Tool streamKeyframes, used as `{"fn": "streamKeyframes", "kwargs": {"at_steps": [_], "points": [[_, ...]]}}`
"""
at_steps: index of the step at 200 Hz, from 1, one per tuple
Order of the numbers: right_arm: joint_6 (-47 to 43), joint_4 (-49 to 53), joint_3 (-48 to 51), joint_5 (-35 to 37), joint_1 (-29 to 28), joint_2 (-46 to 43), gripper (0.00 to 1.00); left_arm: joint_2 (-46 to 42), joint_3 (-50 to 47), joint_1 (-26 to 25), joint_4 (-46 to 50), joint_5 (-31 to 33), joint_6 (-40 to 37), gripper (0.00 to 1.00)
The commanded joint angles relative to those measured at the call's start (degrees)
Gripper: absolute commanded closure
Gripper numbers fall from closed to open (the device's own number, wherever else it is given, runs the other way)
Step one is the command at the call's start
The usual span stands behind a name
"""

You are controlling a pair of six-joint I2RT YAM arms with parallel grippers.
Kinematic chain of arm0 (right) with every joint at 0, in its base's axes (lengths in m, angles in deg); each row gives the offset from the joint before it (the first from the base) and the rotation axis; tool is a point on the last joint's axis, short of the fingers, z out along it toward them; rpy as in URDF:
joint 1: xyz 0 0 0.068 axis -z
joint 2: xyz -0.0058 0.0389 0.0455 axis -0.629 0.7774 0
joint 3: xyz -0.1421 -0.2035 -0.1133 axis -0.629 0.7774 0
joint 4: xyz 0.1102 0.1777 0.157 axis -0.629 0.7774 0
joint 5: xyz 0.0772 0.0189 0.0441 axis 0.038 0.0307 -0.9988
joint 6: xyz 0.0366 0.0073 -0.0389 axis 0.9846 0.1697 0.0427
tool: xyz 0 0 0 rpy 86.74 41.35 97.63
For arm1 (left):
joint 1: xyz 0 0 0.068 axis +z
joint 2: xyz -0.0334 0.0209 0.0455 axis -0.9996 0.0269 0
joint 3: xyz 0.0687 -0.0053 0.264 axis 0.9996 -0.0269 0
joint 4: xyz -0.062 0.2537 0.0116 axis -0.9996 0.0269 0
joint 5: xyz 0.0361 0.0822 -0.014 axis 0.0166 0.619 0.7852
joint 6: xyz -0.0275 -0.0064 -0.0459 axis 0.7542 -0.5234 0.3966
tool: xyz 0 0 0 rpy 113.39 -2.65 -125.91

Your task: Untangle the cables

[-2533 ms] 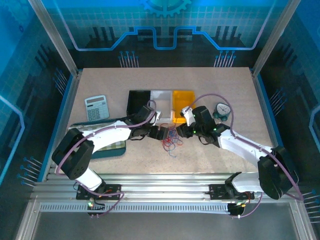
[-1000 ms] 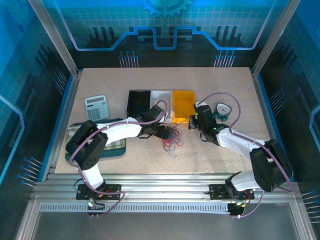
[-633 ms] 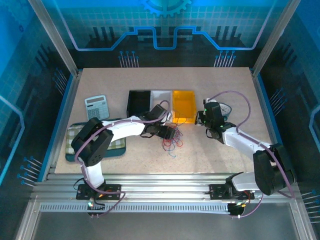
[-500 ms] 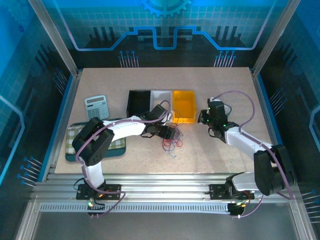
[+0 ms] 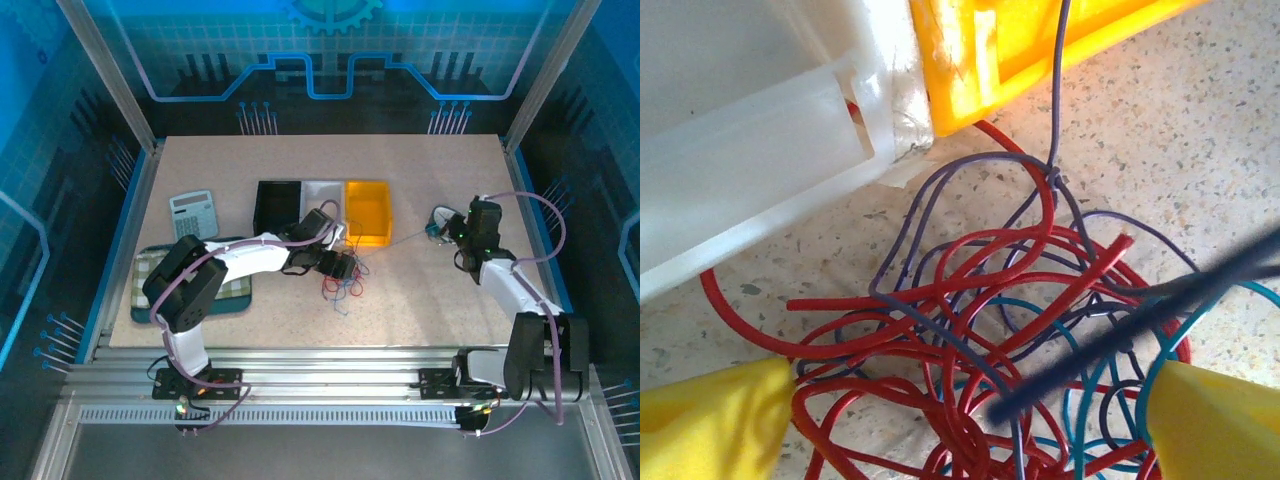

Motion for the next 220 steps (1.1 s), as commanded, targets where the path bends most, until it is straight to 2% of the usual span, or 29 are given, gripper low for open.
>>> {"fn": "streamKeyframes", "kwargs": {"at_steps": [1,67,108,162,192,205,220], "points": [[2.18,-0.74,0.34,1.53,4.2,-2.26,1.0,-1.38,-1.96,1.12,2.9,-1.08,-0.29,0.03],[2.98,0.23,0.21,-0.23,12.01,-3.62,1.0,-3.72,-3.98,4.17,1.03,-6.92,0.52,0.02],[3.15,0.19,0.08,-2.14,12.43,-3.39,1.0,-3.17,-2.95,4.22,2.28,-7.21,0.21,0.05],[3.37,0.81,-0.05,-3.89,10.94,-3.42,1.0,-0.21,-1.62,4.18,1.99,-3.86,1.66,0.25],[3.29,1.39,0.14,-3.58,9.29,-3.13,1.0,1.79,-0.2,4.14,2.65,-4.97,1.58,0.34],[3.24,1.75,0.16,-2.79,7.69,-2.98,1.0,2.72,0.76,4.14,3.73,-4.34,1.57,0.42],[3.49,1.6,0.47,-1.79,5.41,-2.79,1.0,3.48,1.61,4.18,5.27,-2.29,1.84,0.56]]}}
